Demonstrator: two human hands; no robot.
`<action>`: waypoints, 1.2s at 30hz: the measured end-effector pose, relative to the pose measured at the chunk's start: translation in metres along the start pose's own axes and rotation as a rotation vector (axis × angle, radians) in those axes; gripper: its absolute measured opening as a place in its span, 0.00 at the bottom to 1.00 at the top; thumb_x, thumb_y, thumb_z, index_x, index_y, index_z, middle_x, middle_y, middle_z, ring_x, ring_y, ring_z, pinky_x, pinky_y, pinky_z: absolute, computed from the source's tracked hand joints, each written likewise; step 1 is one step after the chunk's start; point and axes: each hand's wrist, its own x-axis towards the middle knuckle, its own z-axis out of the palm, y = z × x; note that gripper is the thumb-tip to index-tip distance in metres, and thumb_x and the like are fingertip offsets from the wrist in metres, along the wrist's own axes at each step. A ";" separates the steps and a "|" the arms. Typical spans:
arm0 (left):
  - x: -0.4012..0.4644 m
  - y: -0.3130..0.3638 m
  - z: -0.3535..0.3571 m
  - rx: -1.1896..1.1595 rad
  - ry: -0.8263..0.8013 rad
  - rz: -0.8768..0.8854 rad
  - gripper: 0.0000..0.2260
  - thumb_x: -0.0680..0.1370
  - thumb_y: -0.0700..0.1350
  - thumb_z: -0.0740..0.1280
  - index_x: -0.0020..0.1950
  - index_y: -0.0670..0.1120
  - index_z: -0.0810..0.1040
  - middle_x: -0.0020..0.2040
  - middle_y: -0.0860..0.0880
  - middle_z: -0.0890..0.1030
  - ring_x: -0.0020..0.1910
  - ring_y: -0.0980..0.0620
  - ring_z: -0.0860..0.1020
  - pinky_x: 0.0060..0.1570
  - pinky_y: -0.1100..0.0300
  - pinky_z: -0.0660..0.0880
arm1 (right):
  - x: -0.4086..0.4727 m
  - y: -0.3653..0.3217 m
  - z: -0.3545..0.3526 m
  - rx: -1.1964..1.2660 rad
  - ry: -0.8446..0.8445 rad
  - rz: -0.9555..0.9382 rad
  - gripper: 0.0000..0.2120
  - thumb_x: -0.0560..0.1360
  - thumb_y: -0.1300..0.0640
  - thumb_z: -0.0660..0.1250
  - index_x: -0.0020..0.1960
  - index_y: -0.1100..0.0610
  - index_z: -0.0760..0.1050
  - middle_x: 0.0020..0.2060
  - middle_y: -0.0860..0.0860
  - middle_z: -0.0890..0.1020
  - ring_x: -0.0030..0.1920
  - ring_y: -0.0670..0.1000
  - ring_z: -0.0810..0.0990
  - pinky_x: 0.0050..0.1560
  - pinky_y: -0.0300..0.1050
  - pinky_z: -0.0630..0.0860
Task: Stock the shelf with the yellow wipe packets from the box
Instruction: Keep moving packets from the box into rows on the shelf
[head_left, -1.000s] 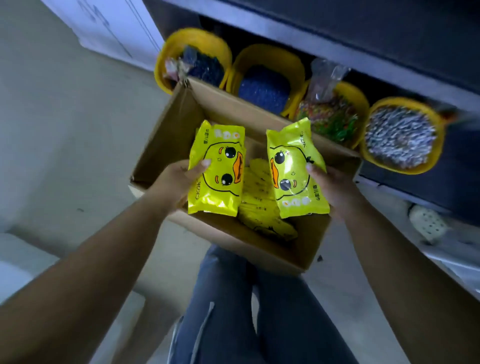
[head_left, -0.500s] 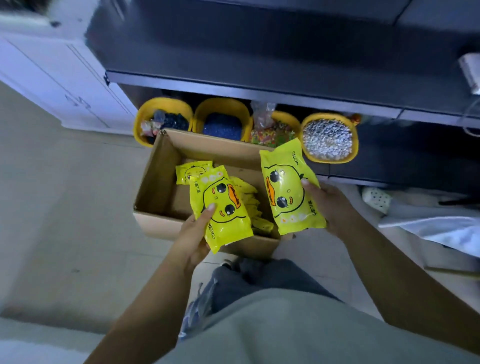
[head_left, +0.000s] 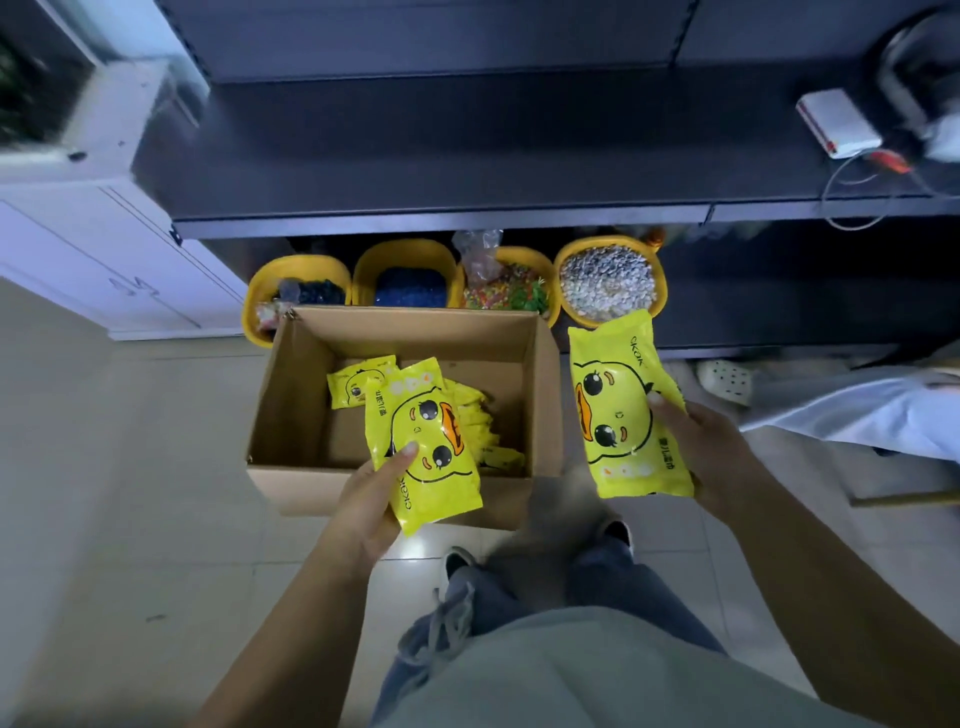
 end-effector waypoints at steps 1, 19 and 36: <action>-0.002 -0.005 0.007 -0.006 0.013 0.015 0.09 0.77 0.41 0.62 0.57 0.44 0.76 0.47 0.44 0.84 0.44 0.45 0.83 0.43 0.45 0.79 | 0.001 0.001 -0.010 0.009 -0.001 -0.006 0.07 0.77 0.54 0.62 0.46 0.54 0.77 0.40 0.53 0.83 0.41 0.56 0.82 0.43 0.55 0.80; -0.060 0.010 0.190 0.175 0.151 0.388 0.09 0.72 0.41 0.68 0.50 0.42 0.79 0.48 0.41 0.83 0.43 0.47 0.83 0.41 0.53 0.81 | 0.063 -0.131 -0.176 -0.355 -0.234 -0.340 0.07 0.73 0.52 0.68 0.38 0.52 0.80 0.31 0.49 0.84 0.35 0.54 0.80 0.39 0.43 0.77; -0.051 0.259 0.293 0.792 0.017 0.823 0.10 0.59 0.55 0.76 0.35 0.53 0.84 0.36 0.52 0.85 0.37 0.54 0.83 0.36 0.64 0.79 | 0.101 -0.395 -0.141 -0.599 -0.236 -0.773 0.06 0.72 0.49 0.68 0.39 0.51 0.80 0.30 0.46 0.84 0.28 0.44 0.81 0.31 0.36 0.78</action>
